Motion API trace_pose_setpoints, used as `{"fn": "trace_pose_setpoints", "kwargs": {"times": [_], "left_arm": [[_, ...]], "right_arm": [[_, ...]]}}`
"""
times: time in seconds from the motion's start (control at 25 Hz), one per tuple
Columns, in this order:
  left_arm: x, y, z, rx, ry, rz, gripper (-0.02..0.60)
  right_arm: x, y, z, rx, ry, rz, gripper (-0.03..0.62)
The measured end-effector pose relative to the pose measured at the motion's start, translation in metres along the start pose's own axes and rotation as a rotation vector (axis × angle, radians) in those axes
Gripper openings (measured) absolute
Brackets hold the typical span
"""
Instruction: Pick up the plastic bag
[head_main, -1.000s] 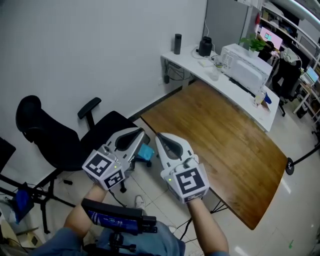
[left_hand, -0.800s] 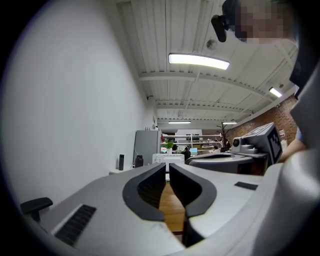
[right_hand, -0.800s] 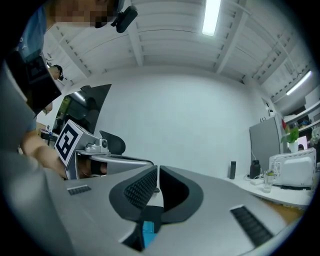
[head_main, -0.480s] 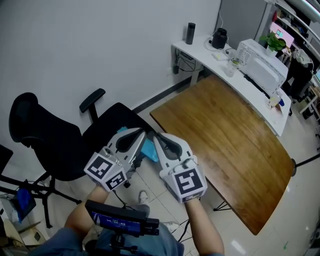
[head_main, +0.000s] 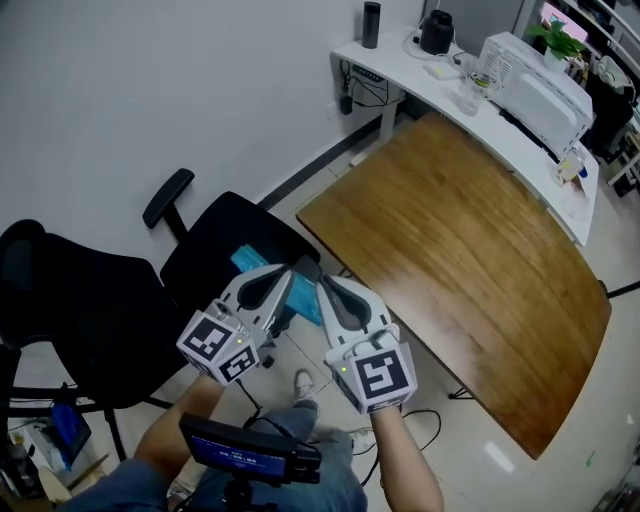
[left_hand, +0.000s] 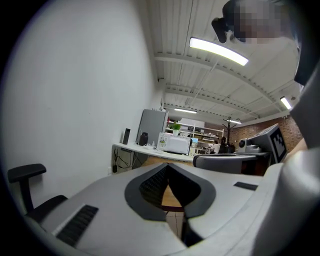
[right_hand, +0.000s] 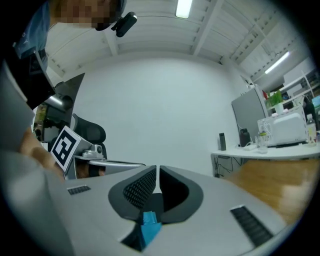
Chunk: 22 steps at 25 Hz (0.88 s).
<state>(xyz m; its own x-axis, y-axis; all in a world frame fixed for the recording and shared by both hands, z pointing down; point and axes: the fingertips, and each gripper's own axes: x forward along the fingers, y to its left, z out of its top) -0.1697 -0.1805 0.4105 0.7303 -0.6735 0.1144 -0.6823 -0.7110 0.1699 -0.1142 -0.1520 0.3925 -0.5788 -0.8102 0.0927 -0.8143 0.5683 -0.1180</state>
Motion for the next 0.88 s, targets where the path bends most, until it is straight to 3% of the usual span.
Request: {"fn": "trace_pose_setpoints", "kwargs": {"times": [0.88], "left_arm": [[0.043,0.029,-0.187,-0.009,0.408,-0.110,0.013]], "right_arm": [[0.027,-0.034,-0.204,0.246,0.136,-0.186,0.032]]}}
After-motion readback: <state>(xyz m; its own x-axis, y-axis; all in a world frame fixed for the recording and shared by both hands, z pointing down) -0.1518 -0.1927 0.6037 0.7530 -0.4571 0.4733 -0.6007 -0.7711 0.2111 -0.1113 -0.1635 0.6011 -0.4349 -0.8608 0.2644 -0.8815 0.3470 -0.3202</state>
